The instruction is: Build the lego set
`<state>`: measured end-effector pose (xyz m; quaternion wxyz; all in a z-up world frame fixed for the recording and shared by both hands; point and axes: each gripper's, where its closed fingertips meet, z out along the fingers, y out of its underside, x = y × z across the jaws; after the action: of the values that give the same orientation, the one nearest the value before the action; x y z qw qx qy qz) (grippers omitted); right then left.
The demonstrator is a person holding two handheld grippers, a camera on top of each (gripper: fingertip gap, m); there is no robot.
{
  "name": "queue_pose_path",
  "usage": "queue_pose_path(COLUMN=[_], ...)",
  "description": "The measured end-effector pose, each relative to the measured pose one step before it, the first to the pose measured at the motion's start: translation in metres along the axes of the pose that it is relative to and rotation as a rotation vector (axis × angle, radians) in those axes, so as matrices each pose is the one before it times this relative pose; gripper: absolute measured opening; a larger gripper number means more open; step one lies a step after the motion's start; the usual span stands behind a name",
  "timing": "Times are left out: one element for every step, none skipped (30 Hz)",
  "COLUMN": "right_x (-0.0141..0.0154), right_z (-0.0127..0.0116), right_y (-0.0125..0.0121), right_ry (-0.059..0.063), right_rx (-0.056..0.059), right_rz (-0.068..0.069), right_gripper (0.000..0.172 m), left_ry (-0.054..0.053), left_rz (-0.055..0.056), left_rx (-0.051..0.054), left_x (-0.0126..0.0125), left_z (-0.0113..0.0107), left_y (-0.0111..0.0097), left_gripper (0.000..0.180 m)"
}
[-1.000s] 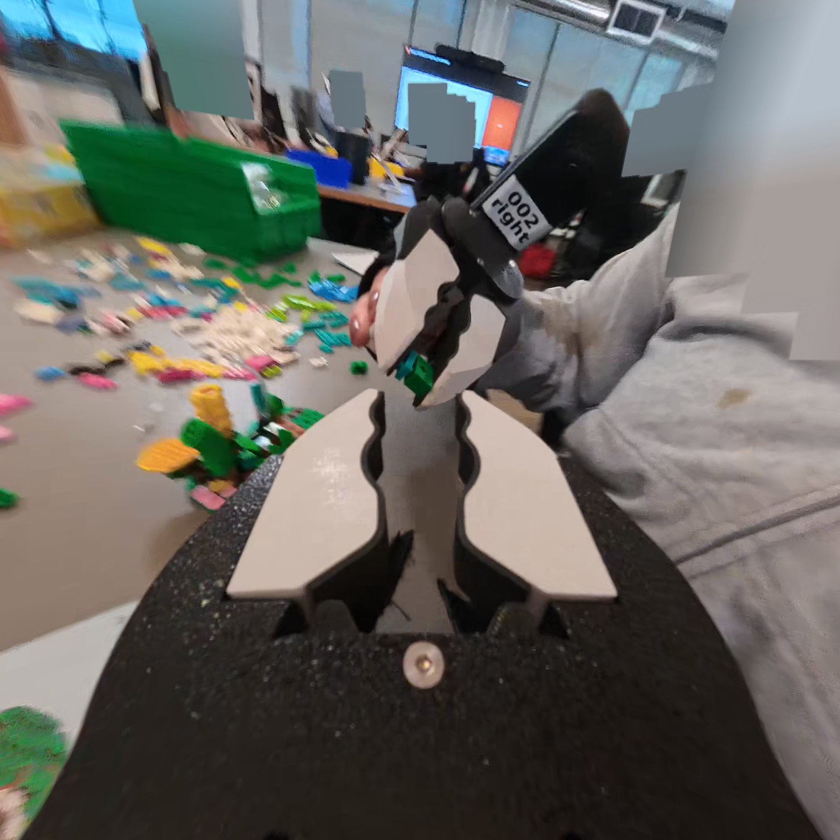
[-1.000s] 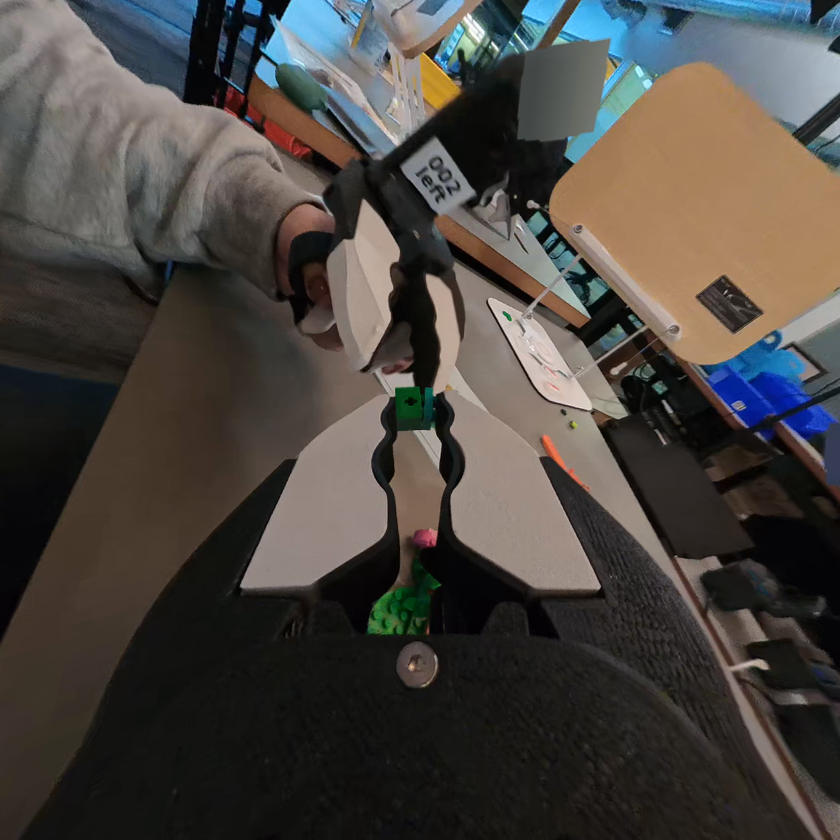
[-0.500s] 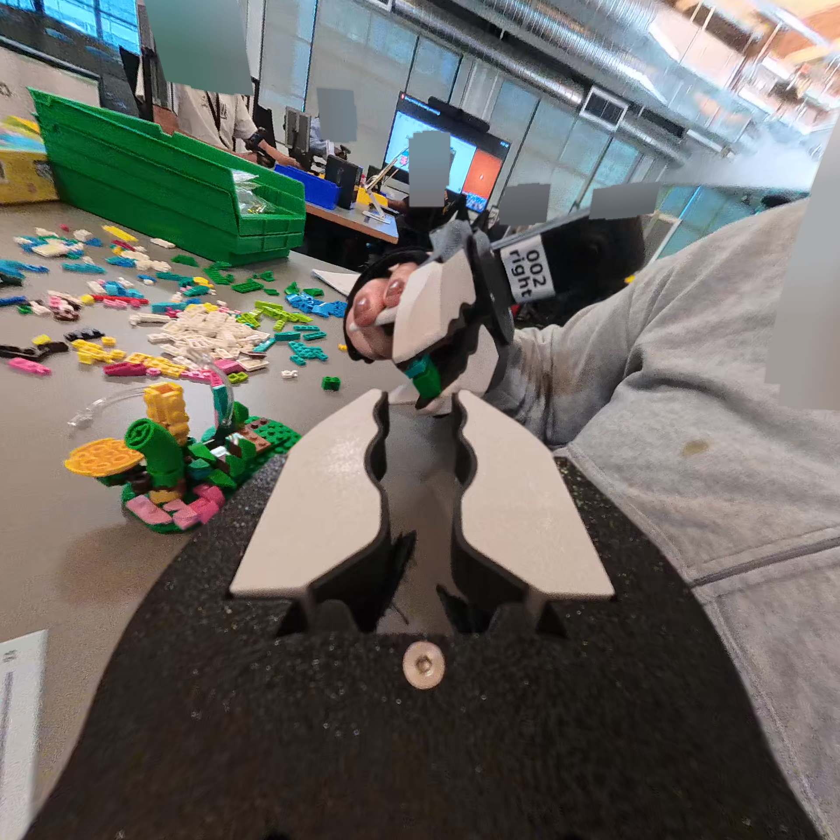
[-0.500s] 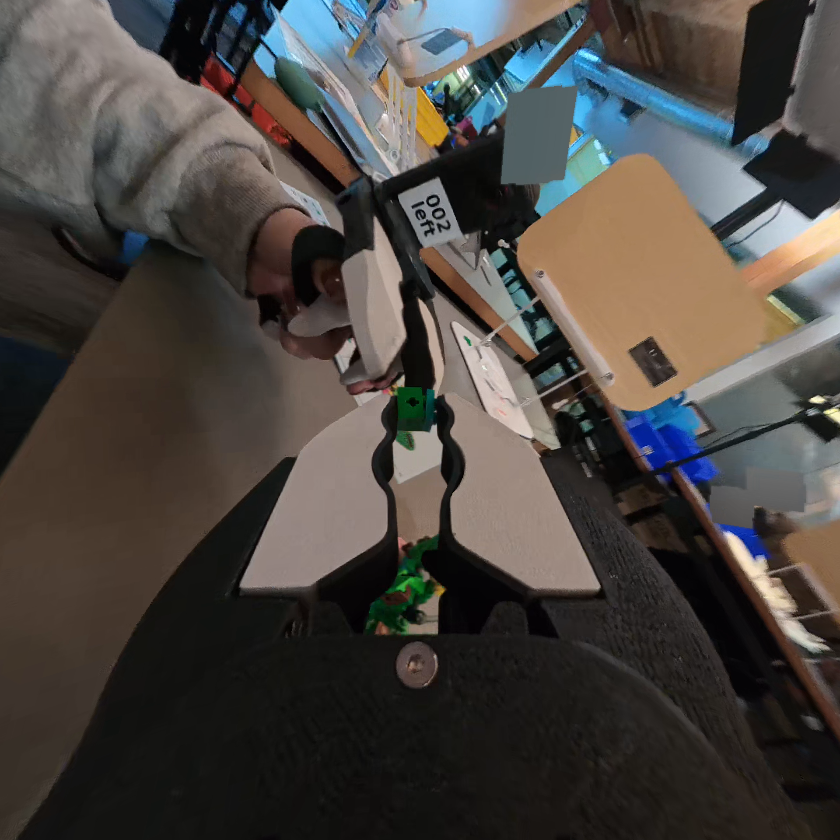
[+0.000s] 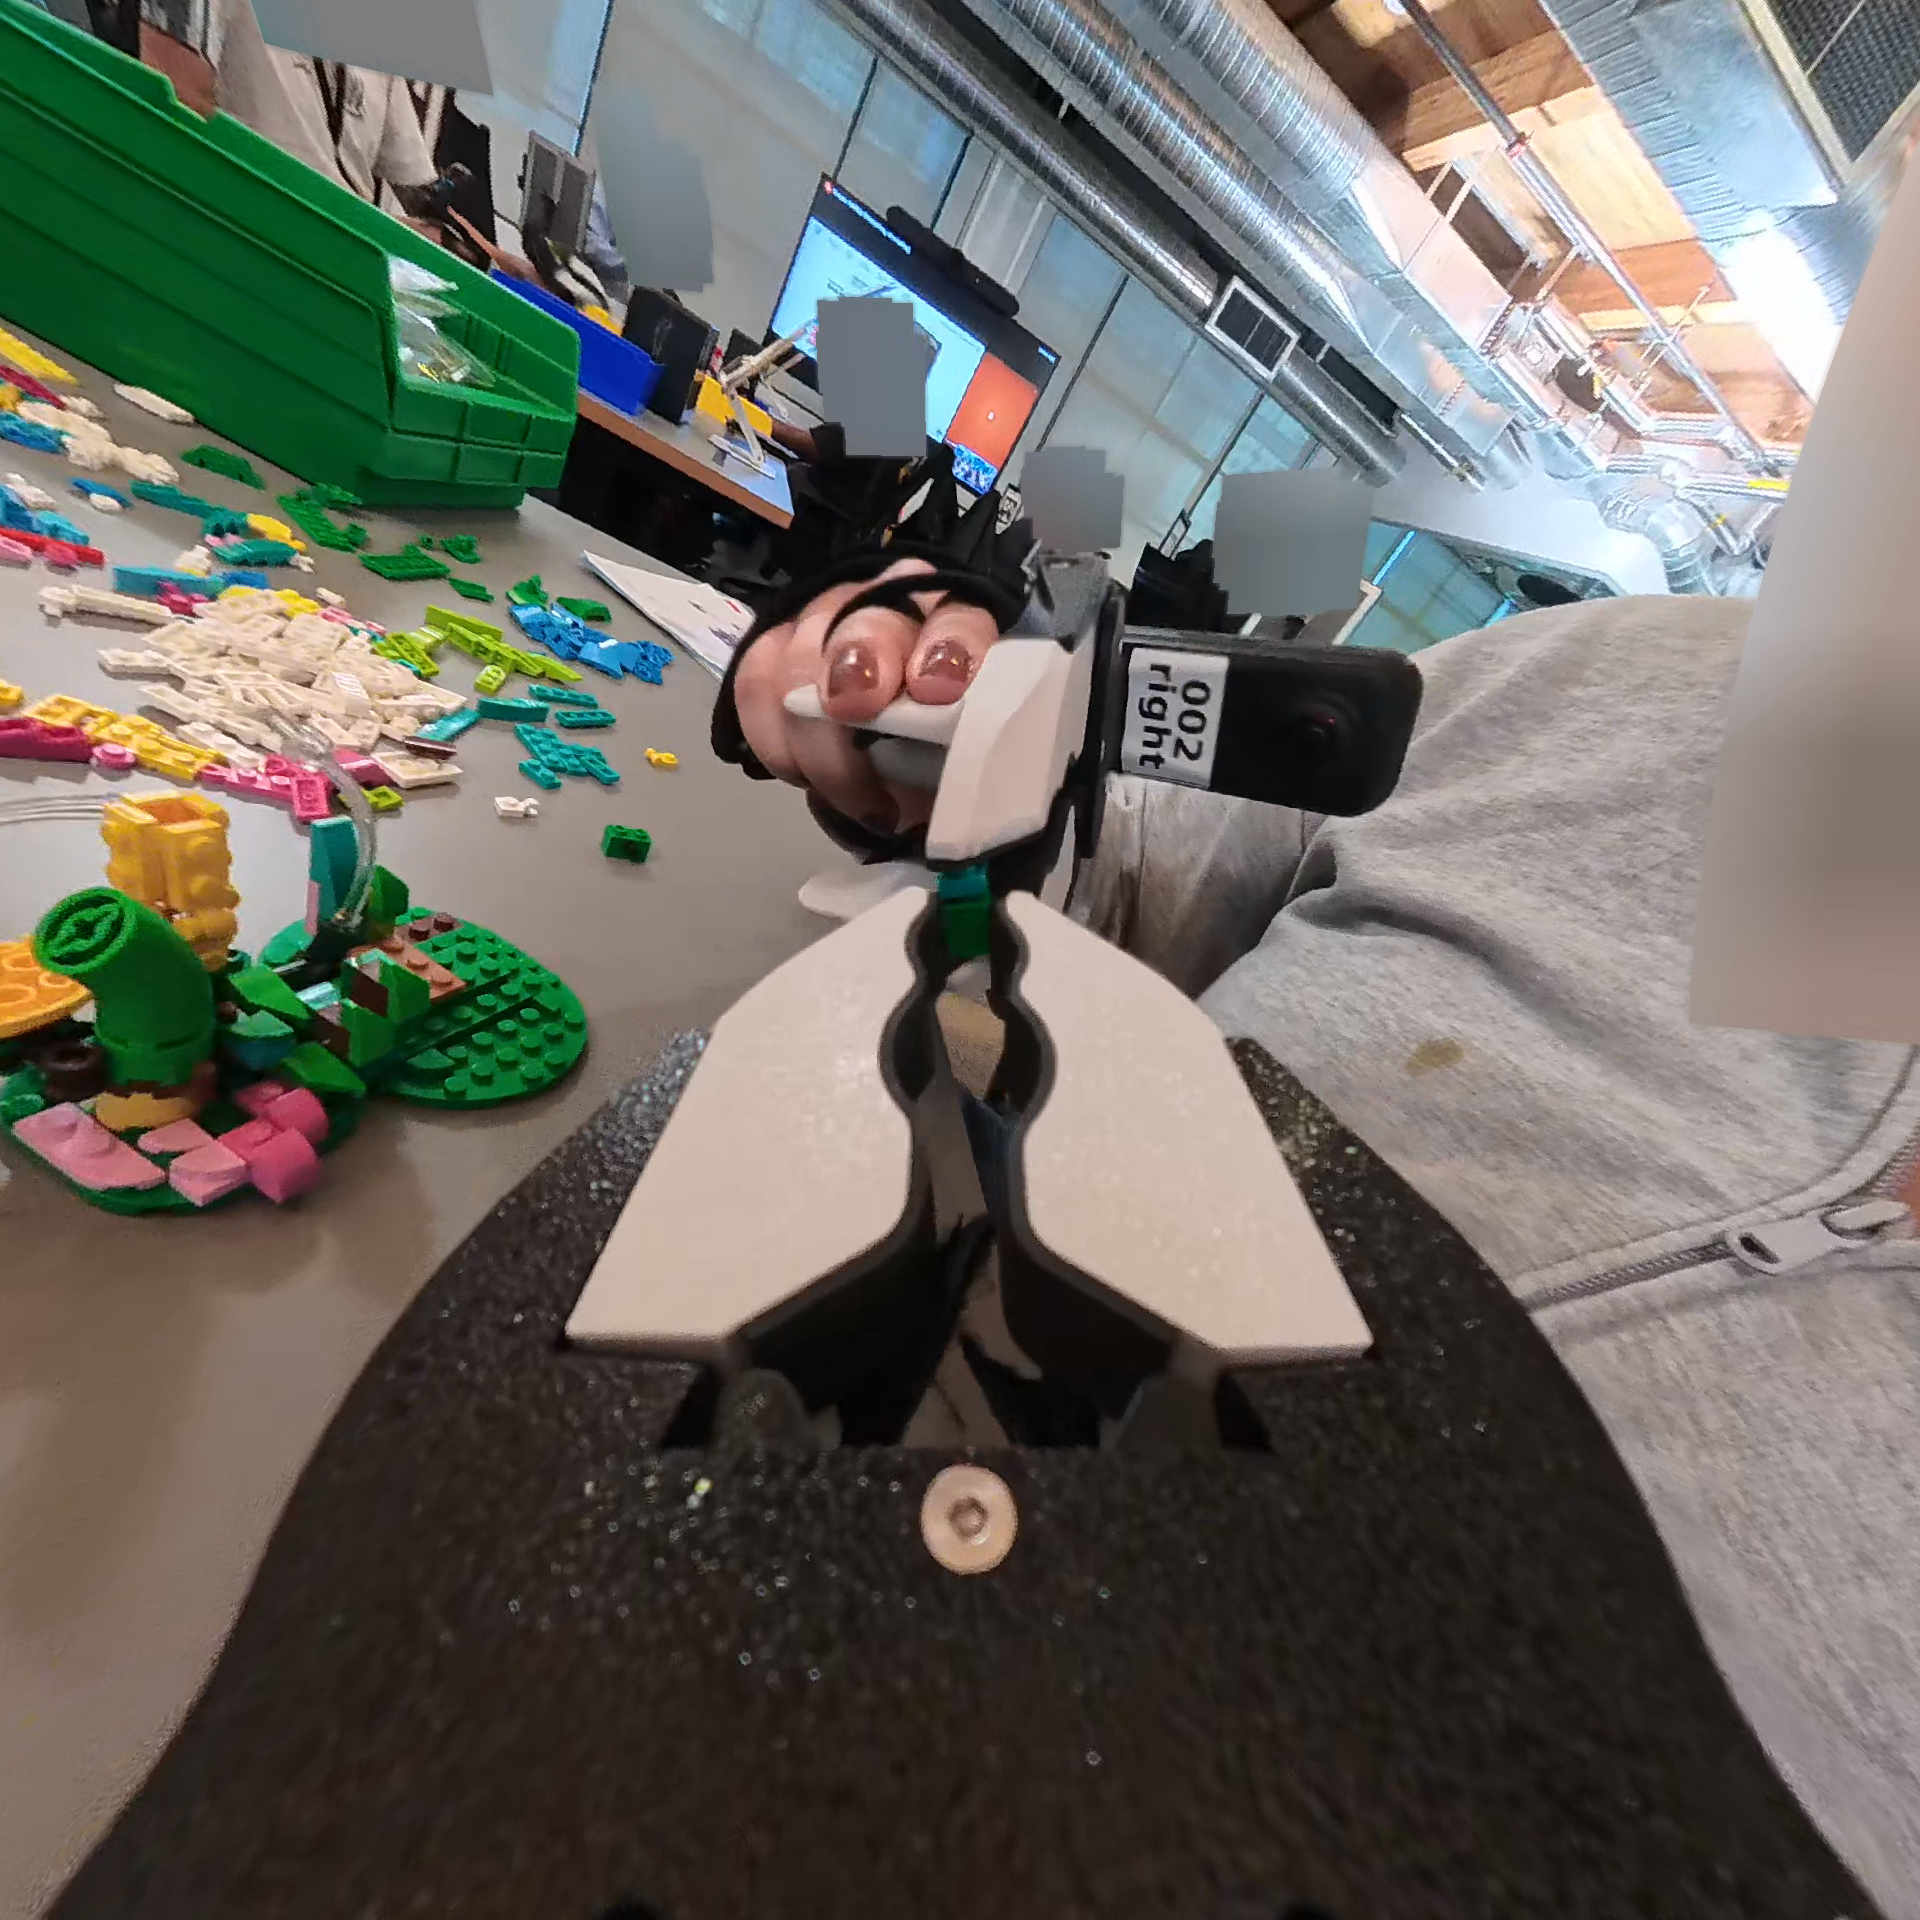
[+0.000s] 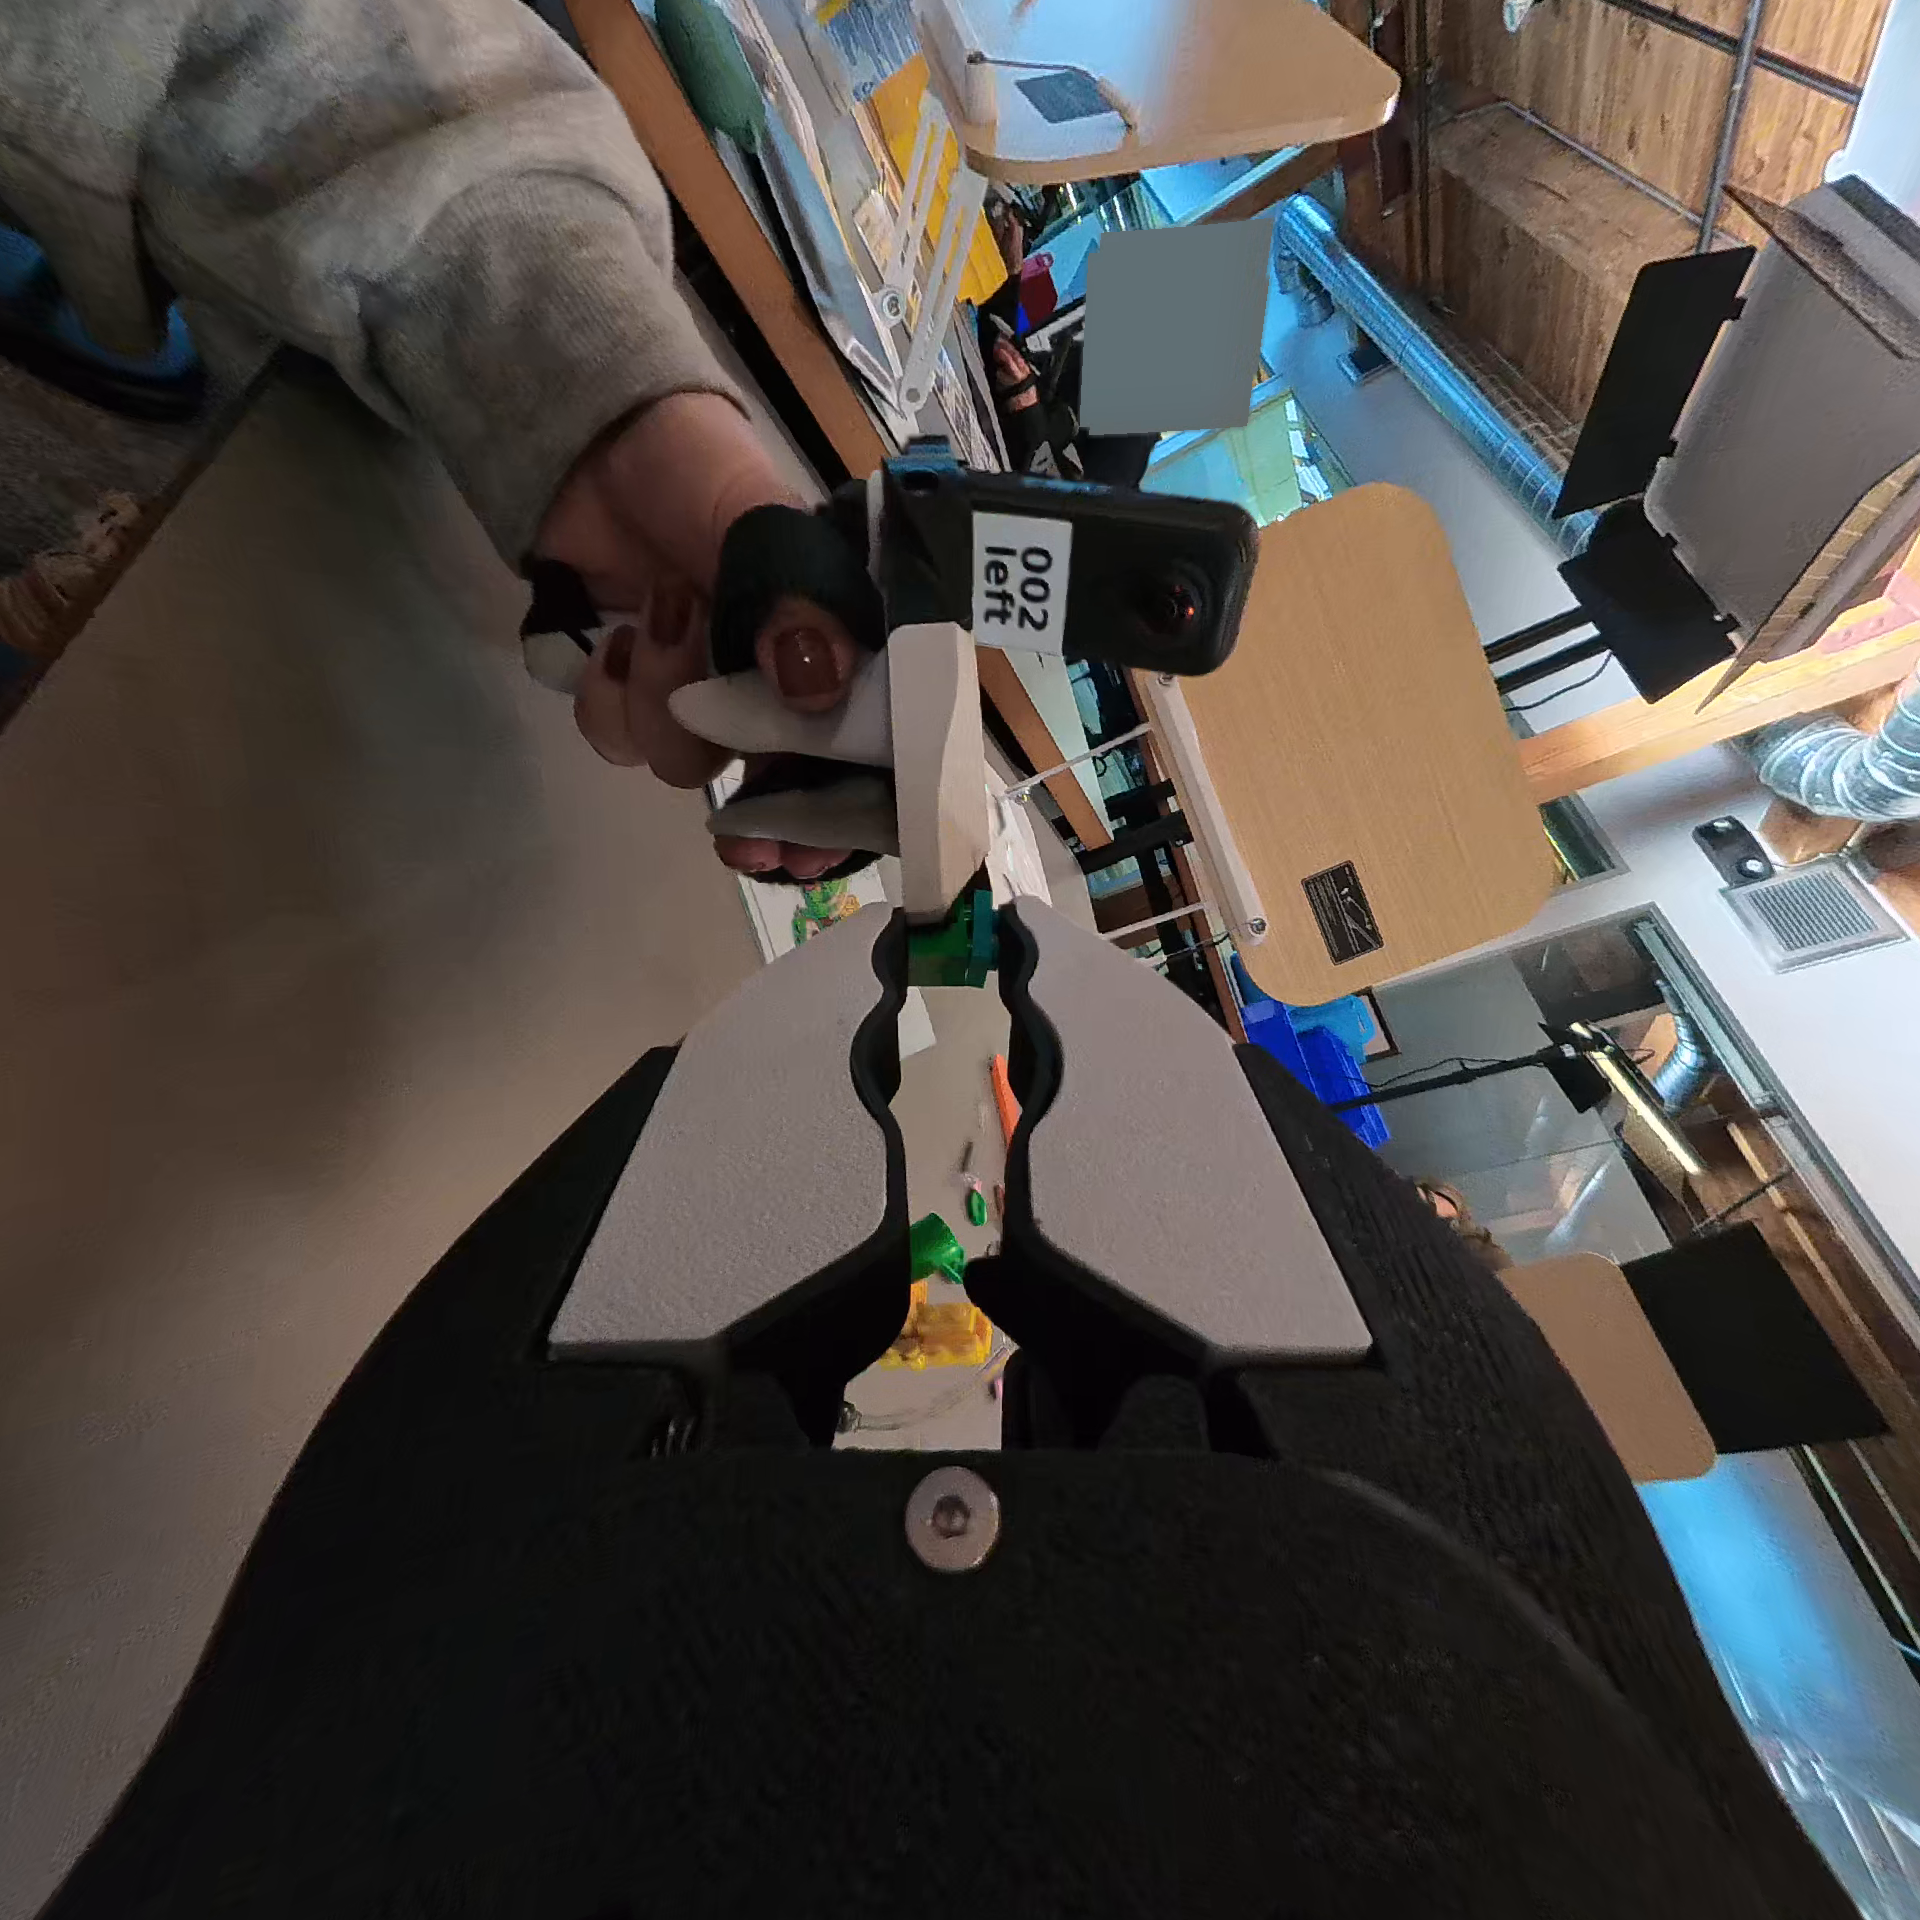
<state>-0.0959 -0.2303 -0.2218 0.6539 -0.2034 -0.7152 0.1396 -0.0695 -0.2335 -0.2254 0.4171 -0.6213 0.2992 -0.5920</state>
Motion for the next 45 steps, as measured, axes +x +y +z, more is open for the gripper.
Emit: queue_pose_path(right_x=[-0.00156,-0.00128,-0.00103,-0.00100,-0.00080,-0.00117,-0.00128,-0.00158,-0.00052,0.00007,-0.00050,-0.00060,-0.00057,-0.00063,-0.00041,-0.00028,-0.00058,-0.00007,-0.00029,-0.00111,-0.00061,-0.00062,-0.00117,-0.00066,-0.00111,-0.00057,0.00009,0.00026,0.00147,0.00164,0.00138,0.00214,0.00237,0.00271,0.00203,0.00117,0.00006,-0.00148,-0.00297,-0.00461,-0.00678,-0.00822,-0.00844,-0.00785,-0.00351], right_z=[-0.00037,-0.00037,-0.00063,-0.00072,-0.00085,-0.00097,-0.00082,-0.00073,-0.00026,0.00019,0.00028,-0.00012,-0.00026,-0.00030,-0.00013,0.00026,0.00050,0.00038,0.00022,0.00004,0.00016,-0.00007,-0.00033,-0.00025,-0.00020,0.00014,0.00041,0.00065,0.00050,0.00027,-0.00008,-0.00084,-0.00168,-0.00198,-0.00160,-0.00029,0.00133,0.00264,0.00360,0.00466,0.00557,0.00610,0.00583,0.00491,0.00368], right_y=[-0.00138,-0.00239,-0.00278,-0.00252,-0.00253,-0.00286,-0.00242,-0.00198,-0.00051,0.00138,0.00182,0.00122,0.00088,0.00065,0.00043,0.00055,0.00085,0.00073,0.00069,0.00117,0.00116,0.00033,0.00037,0.00007,0.00016,0.00000,0.00026,0.00103,0.00135,0.00157,0.00266,0.00277,0.00257,0.00155,-0.00018,-0.00107,-0.00062,0.00051,0.00159,0.00303,0.00422,0.00551,0.00639,0.00539,0.00260], right_ry=[-0.0091,-0.0088,-0.0090,-0.0138,-0.0141,-0.0138,-0.0142,-0.0154,-0.0061,0.0008,-0.0029,-0.0044,-0.0098,-0.0087,-0.0034,0.0007,-0.0003,0.0033,0.0037,-0.0056,-0.0051,-0.0059,-0.0099,-0.0049,-0.0077,-0.0027,0.0011,-0.0026,0.0024,0.0049,0.0002,-0.0018,-0.0083,-0.0079,-0.0096,-0.0089,-0.0063,-0.0055,-0.0033,-0.0061,-0.0198,-0.0354,-0.0433,-0.0441,-0.0159], right_rx=[0.0091,0.0156,0.0184,0.0183,0.0188,0.0208,0.0173,0.0143,0.0042,-0.0105,-0.0127,-0.0099,-0.0081,-0.0080,-0.0068,-0.0049,-0.0021,0.0025,0.0033,-0.0035,-0.0077,-0.0039,-0.0048,-0.0037,-0.0023,0.0003,0.0012,-0.0025,-0.0046,-0.0045,-0.0089,-0.0074,-0.0045,0.0020,0.0145,0.0213,0.0162,0.0082,-0.0002,-0.0104,-0.0211,-0.0311,-0.0387,-0.0318,-0.0123], right_rz=[0.0006,0.0046,0.0096,0.0153,0.0173,0.0139,0.0138,0.0135,0.0092,-0.0024,-0.0142,-0.0072,0.0048,0.0021,-0.0053,-0.0021,0.0065,0.0105,0.0074,0.0011,-0.0004,-0.0031,-0.0038,-0.0086,-0.0033,0.0022,0.0075,0.0189,0.0244,0.0180,0.0190,0.0316,0.0473,0.0597,0.0658,0.0658,0.0562,0.0383,0.0223,0.0189,0.0276,0.0346,0.0327,0.0212,0.0103], right_gripper=[0.015,0.015,0.015,0.015,0.014,0.014,0.014,0.014,0.014,0.014,0.014,0.014,0.014,0.014,0.014,0.014,0.014,0.014,0.014,0.014,0.014,0.014,0.014,0.014,0.014,0.014,0.014,0.014,0.014,0.014,0.015,0.020,0.026,0.029,0.029,0.029,0.028,0.027,0.027,0.026,0.026,0.026,0.025,0.025,0.025], left_ry=[0.0139,0.0216,0.0227,0.0252,0.0300,0.0293,0.0249,0.0154,-0.0004,-0.0125,-0.0129,-0.0109,-0.0083,-0.0049,-0.0013,-0.0010,-0.0010,0.0015,-0.0017,-0.0037,0.0009,0.0029,0.0021,0.0028,0.0033,0.0016,-0.0028,-0.0052,-0.0065,-0.0193,-0.0353,-0.0535,-0.0584,-0.0576,-0.0649,-0.0744,-0.0730,-0.0749,-0.0664,-0.0614,-0.0654,-0.0629,-0.0471,-0.0403,-0.0286], left_rz=[-0.0005,-0.0027,-0.0041,-0.0163,-0.0202,-0.0181,-0.0140,-0.0108,-0.0078,-0.0025,0.0001,-0.0020,-0.0003,0.0023,0.0015,-0.0009,-0.0027,-0.0056,-0.0083,-0.0068,-0.0077,-0.0078,-0.0081,-0.0062,-0.0063,-0.0026,-0.0033,-0.0060,-0.0050,-0.0033,0.0067,0.0208,0.0274,0.0381,0.0483,0.0494,0.0497,0.0413,0.0355,0.0273,0.0186,0.0073,0.0038,0.0066,0.0145], left_rx=[-0.0134,-0.0088,-0.0050,-0.0015,0.0001,0.0009,-0.0034,-0.0023,0.0013,-0.0062,-0.0078,-0.0084,-0.0062,-0.0047,-0.0009,-0.0001,0.0007,0.0055,-0.0047,-0.0031,-0.0002,-0.0067,-0.0024,-0.0043,-0.0051,0.0030,0.0023,0.0092,0.0140,0.0064,0.0001,0.0040,0.0022,-0.0019,-0.0009,-0.0091,-0.0085,-0.0002,0.0089,0.0081,0.0102,0.0137,0.0142,0.0147,0.0098], left_x=[0.00190,0.00286,0.00298,0.00280,0.00276,0.00270,0.00222,0.00132,-0.00041,-0.00166,-0.00131,-0.00082,-0.00053,-0.00048,-0.00038,-0.00077,-0.00090,-0.00073,-0.00105,-0.00115,-0.00042,-0.00025,-0.00018,-0.00003,-0.00009,-0.00011,-0.00086,-0.00128,-0.00133,-0.00232,-0.00345,-0.00442,-0.00392,-0.00245,-0.00251,-0.00381,-0.00401,-0.00452,-0.00362,-0.00366,-0.00448,-0.00427,-0.00250,-0.00181,-0.00087], left_z=[-0.00007,0.00007,0.00031,0.00050,0.00075,0.00091,0.00096,0.00068,-0.00027,-0.00053,-0.00020,0.00015,0.00040,0.00028,-0.00018,-0.00044,-0.00050,-0.00036,-0.00010,-0.00007,-0.00005,0.00028,0.00049,0.00036,0.00020,-0.00042,-0.00057,-0.00088,-0.00082,-0.00103,-0.00233,-0.00397,-0.00518,-0.00553,-0.00565,-0.00591,-0.00598,-0.00620,-0.00590,-0.00532,-0.00461,-0.00378,-0.00287,-0.00202,-0.00107], left_y=[0.00170,0.00098,0.00088,0.00055,0.00070,0.00081,0.00142,0.00090,-0.00023,0.00041,0.00046,0.00063,0.00039,0.00051,0.00028,0.00035,0.00043,-0.00022,0.00111,0.00083,0.00036,0.00117,0.00071,0.00085,0.00095,-0.00005,-0.00002,-0.00120,-0.00210,-0.00148,-0.00093,-0.00116,-0.00030,0.00087,0.00136,0.00258,0.00277,0.00203,0.00100,0.00128,0.00117,0.00056,0.00031,0.00069,0.00155], left_gripper=[0.008,0.008,0.008,0.008,0.008,0.008,0.008,0.008,0.008,0.008,0.008,0.008,0.008,0.008,0.008,0.008,0.008,0.008,0.008,0.008,0.008,0.008,0.008,0.008,0.008,0.008,0.008,0.008,0.008,0.008,0.008,0.008,0.008,0.008,0.008,0.008,0.008,0.008,0.008,0.008,0.008,0.008,0.008,0.008,0.008])
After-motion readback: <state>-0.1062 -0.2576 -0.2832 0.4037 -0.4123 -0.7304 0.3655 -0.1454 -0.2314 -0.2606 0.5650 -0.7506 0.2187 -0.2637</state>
